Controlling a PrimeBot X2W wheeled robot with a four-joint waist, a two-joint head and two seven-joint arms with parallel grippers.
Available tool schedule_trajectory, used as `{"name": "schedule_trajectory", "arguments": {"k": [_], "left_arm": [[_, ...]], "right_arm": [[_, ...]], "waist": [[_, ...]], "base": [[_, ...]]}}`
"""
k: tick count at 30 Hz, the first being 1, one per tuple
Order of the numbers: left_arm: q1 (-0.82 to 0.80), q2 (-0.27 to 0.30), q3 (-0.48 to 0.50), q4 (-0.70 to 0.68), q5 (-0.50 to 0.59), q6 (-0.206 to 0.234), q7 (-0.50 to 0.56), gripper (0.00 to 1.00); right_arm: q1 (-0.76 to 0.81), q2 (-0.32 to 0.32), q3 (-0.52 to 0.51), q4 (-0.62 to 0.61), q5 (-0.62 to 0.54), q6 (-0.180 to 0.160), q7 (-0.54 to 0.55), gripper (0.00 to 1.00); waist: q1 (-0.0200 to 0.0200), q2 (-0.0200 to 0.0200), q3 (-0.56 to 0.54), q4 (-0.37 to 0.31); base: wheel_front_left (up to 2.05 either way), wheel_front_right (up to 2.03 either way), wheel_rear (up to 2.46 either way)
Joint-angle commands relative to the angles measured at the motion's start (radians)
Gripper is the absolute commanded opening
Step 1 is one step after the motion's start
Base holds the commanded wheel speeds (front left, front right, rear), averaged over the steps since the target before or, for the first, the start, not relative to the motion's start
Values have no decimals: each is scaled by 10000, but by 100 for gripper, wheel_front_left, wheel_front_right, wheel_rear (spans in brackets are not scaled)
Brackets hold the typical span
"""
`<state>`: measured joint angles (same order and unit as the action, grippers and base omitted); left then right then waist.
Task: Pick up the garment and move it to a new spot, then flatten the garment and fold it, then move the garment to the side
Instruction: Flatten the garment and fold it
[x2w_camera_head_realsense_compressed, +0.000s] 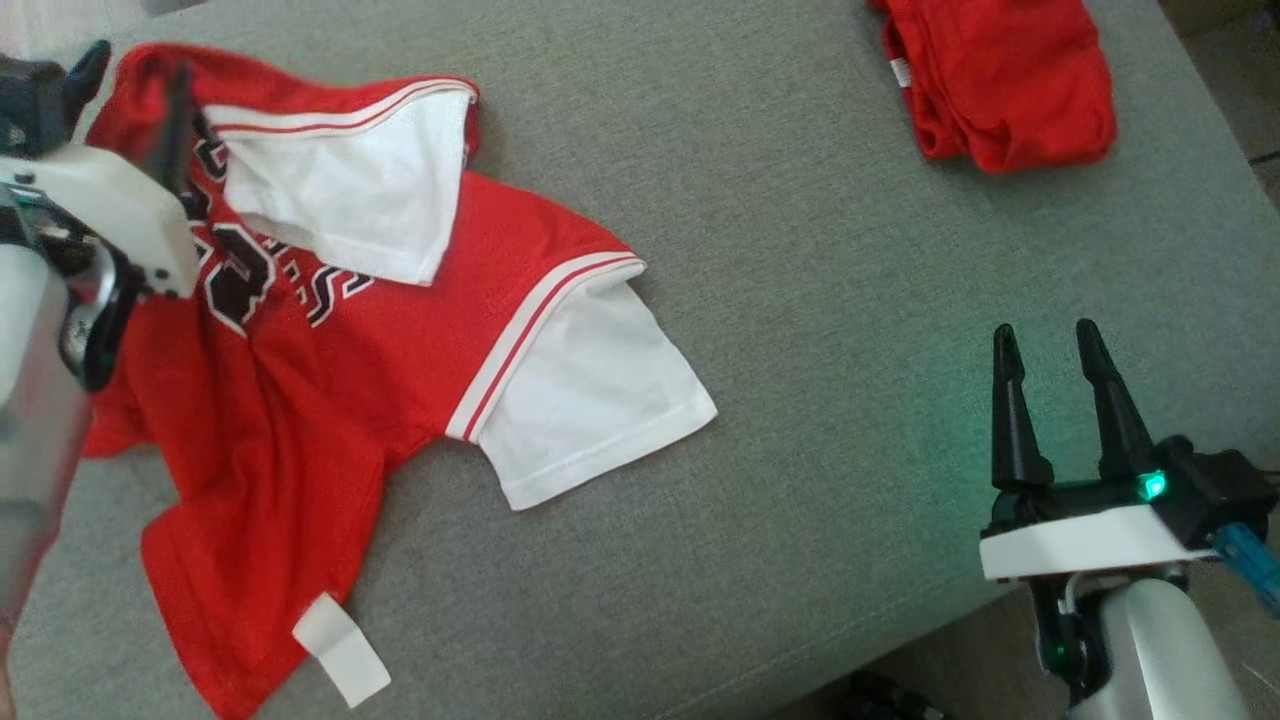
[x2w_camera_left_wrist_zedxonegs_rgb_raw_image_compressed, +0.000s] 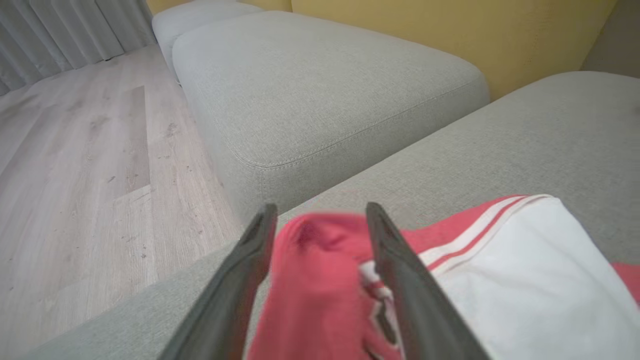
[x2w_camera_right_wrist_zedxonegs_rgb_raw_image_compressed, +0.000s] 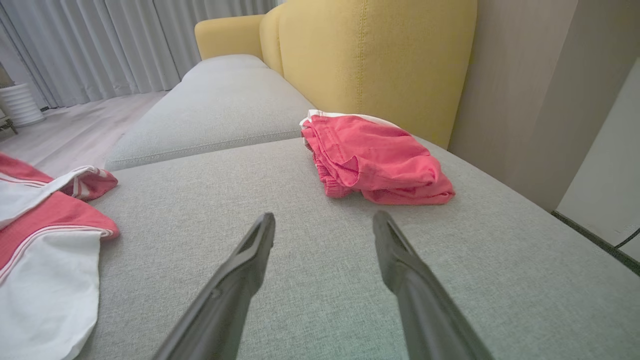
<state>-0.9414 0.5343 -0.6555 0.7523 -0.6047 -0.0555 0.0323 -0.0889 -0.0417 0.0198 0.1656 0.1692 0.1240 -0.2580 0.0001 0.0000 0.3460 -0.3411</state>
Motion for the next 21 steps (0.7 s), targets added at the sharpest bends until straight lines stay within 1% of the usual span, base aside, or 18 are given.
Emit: {"name": "schedule_trajectory", "arguments": {"k": [1,2,6,9,12,14,21], "left_arm": [[-347,308,279,-64,-5,-124,-220,100],[-347,308,279,-64,-5,-124,-220,100],[-204,202,394,-38,-164,-169,-766,100],[266,57,659,-507,-471,6,-1388,100],[1002,-100,906,-1167,-739,401,-1936,100],[1705,-230,983,-1722,-843,753,-2246,100],[5025,-829,1053,-3932,-1126,1918,-2822,100]], "right_arm": [[-20,-85,114,-260,94,67,-38,100],[-20,-85,114,-260,94,67,-38,100],[117,-85,-89,-278,15,67,-38,100],[215,-85,-266,-407,-210,67,-38,100],[313,-85,-473,-498,-401,67,-38,100],[414,-85,-607,-515,-543,67,-38,100],[812,-85,-1129,-221,-1034,67,-38,100]], "waist": [[-1,0,-72,9],[-1,0,-72,9],[-1,0,-327,246],[-1,0,-734,702],[-1,0,-1159,1167],[-1,0,-1504,1513],[-1,0,-2701,2624]], "base": [[0,0,0],[0,0,0],[0,0,0],[0,0,0],[0,0,0],[0,0,0],[0,0,0]]}}
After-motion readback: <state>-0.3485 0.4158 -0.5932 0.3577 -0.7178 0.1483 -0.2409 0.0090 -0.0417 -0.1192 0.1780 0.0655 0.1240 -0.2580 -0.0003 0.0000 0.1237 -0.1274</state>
